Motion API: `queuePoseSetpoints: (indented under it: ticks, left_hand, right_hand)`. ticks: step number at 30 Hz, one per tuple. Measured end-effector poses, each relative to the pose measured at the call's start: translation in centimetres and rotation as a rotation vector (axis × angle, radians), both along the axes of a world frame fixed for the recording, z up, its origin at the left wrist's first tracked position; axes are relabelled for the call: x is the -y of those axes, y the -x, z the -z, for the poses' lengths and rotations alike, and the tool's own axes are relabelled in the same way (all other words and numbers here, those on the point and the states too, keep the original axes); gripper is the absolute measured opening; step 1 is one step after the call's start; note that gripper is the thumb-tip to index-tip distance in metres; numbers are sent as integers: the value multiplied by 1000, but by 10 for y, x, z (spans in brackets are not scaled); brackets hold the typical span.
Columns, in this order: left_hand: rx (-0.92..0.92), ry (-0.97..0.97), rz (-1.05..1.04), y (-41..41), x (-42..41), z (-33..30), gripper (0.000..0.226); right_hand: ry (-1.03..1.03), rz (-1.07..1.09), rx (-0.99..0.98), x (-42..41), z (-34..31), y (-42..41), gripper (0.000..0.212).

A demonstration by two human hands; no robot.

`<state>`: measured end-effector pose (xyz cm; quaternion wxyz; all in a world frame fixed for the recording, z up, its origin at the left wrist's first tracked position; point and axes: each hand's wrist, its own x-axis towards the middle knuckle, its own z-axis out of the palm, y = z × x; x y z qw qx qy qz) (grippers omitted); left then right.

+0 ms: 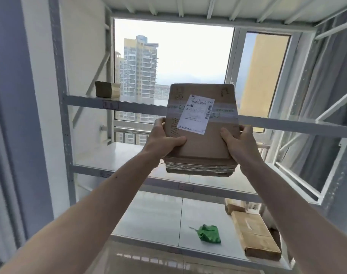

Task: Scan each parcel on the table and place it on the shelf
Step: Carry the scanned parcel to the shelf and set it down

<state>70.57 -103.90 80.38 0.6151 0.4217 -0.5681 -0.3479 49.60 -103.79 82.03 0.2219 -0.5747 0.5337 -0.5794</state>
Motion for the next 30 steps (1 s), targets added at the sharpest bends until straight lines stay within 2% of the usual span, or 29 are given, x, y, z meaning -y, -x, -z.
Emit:
queuePoseSetpoints:
  ticks: [5,9,13,18,24,26,28,30]
  left_hand:
    - [-47,24,-49,-46,38,-29,76]
    - [-40,34,-64,-84,71,-51,72]
    - [-27,33,-63,-130,112,-71,68]
    - [-61,37,-24,-184,164,-97,69]
    - [-24,63,13,-218,227,-130,60]
    - [-12,72,30,-223,249,-138,52]
    - [-18,86,54,-227,271,-145,47]
    - [-11,95,70,-231,291,-150,43]
  right_hand:
    - [41,-95,-40,53,-30,-43,37]
    - [41,-124,-42,95,-51,-83,41]
    - [63,-127,-56,137,-71,-126,32]
    - [76,-70,-77,190,-100,-176,47]
    - [85,35,-59,253,-127,-206,32]
    - [85,52,-53,271,-137,-212,36]
    - [87,59,-51,287,-146,-217,51]
    - [92,67,-25,305,-154,-219,52]
